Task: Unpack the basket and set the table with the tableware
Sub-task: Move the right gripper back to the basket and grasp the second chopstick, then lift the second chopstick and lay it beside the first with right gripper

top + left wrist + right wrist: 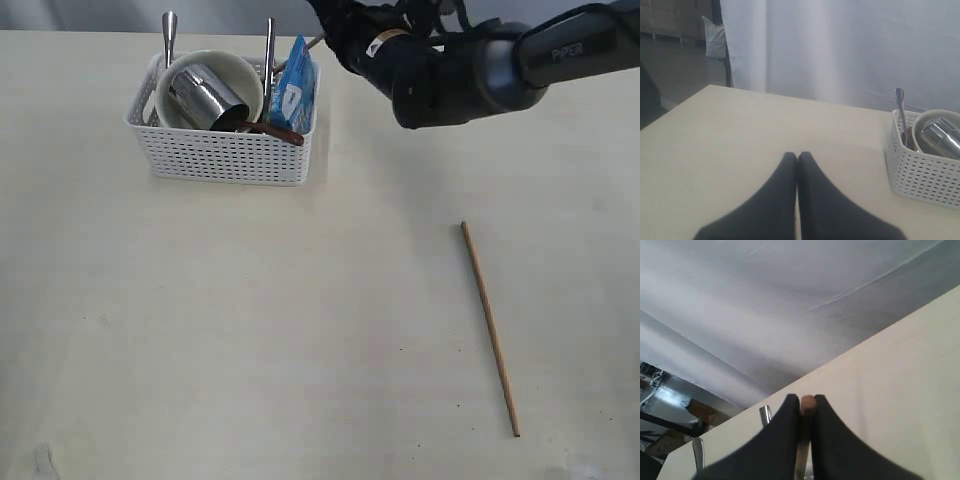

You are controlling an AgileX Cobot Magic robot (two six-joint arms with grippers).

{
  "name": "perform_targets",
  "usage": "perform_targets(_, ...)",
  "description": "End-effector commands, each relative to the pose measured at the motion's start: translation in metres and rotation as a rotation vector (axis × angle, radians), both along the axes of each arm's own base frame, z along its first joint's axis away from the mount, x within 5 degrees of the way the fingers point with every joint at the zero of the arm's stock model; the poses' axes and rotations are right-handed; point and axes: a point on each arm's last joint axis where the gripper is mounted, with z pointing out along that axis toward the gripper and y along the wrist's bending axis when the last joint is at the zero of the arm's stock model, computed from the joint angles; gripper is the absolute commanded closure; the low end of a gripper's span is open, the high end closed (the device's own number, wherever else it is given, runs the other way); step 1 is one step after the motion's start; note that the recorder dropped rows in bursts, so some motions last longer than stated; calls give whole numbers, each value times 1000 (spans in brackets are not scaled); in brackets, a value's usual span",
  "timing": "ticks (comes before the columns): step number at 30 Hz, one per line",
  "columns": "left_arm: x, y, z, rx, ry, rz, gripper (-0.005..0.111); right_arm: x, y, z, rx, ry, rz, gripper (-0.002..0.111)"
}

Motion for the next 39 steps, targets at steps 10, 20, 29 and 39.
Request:
perform_targets(10,0,0,-1,0,-2,4,107,-7,-26,85,-187,-185,27,109)
perform_targets(20,0,0,-1,0,-2,4,107,-23,-34,129,-342,-282,68,109)
perform_targets(29,0,0,-1,0,-2,4,107,-61,-49,189,-571,-363,182,109)
perform_targets(39,0,0,-1,0,-2,4,107,-102,-123,207,-572,87,306,109)
